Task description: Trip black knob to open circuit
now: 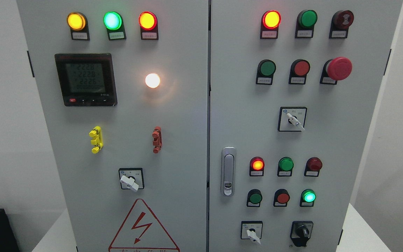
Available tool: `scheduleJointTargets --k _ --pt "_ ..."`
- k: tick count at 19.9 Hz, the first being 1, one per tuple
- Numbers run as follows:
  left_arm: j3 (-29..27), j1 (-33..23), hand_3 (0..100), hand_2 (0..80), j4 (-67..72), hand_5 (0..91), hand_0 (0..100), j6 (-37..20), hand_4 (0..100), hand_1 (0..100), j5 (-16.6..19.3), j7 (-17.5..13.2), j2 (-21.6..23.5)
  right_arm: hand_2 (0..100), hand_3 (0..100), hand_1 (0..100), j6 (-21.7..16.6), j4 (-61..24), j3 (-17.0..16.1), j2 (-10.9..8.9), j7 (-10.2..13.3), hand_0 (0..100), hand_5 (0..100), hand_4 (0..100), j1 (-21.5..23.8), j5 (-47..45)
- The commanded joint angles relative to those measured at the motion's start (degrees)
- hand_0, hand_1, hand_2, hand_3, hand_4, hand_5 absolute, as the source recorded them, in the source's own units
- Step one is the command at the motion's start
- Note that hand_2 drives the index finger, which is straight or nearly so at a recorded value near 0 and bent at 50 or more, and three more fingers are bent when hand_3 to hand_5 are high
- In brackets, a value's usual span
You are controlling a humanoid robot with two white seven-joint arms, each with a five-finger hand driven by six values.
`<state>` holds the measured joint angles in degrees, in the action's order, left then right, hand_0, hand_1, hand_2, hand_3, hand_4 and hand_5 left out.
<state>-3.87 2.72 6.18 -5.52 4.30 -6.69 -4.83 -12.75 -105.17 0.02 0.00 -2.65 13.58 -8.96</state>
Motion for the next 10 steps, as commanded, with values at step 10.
scheduleJointTargets --k 10 --pt "0.00 0.00 0 0.0 -1.43 0.0 12 -0.02 0 39 0.00 0.01 0.00 0 0 0 -5.18 -7.24 -1.25 0.79 -0.96 0 0 0 10.93 0.00"
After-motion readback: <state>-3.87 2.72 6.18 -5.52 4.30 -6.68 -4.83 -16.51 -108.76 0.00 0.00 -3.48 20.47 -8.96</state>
